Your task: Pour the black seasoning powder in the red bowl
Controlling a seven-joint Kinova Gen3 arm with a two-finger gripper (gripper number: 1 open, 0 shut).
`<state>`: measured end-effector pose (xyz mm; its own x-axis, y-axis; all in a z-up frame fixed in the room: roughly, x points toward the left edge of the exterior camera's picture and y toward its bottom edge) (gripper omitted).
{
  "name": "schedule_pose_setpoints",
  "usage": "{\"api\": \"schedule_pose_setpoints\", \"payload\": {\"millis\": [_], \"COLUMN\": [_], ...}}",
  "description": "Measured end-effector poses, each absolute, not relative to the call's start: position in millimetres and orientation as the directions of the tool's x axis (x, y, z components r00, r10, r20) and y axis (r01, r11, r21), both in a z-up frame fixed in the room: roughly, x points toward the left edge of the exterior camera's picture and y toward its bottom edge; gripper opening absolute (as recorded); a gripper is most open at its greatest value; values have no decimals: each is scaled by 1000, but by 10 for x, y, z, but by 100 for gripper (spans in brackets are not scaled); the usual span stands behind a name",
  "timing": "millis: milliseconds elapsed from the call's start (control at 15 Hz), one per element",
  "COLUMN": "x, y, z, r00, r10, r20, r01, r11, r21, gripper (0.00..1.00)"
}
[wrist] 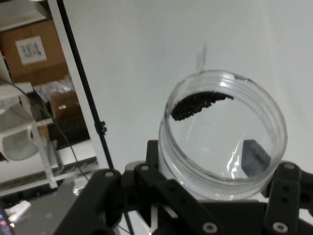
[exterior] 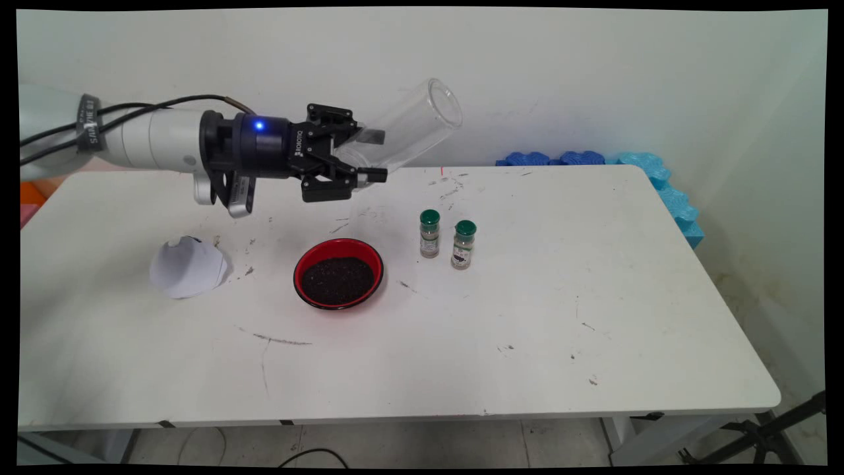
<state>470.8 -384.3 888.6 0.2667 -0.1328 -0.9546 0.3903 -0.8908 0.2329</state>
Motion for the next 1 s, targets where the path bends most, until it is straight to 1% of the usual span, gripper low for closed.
{"api": "schedule_pose_setpoints", "payload": {"millis": [400,733,1000], "x": [4748,4777,4767], "y": [-3831,-3793,-3776], "z": [8886,8891,8921], "r00": [367,471,509], "r10": [-283,-487,-606], "r20": [-886,-735,-611], "r01": [299,133,17], "r11": [-866,-785,-703], "r21": [401,605,711], "gripper": [0,0,0]}}
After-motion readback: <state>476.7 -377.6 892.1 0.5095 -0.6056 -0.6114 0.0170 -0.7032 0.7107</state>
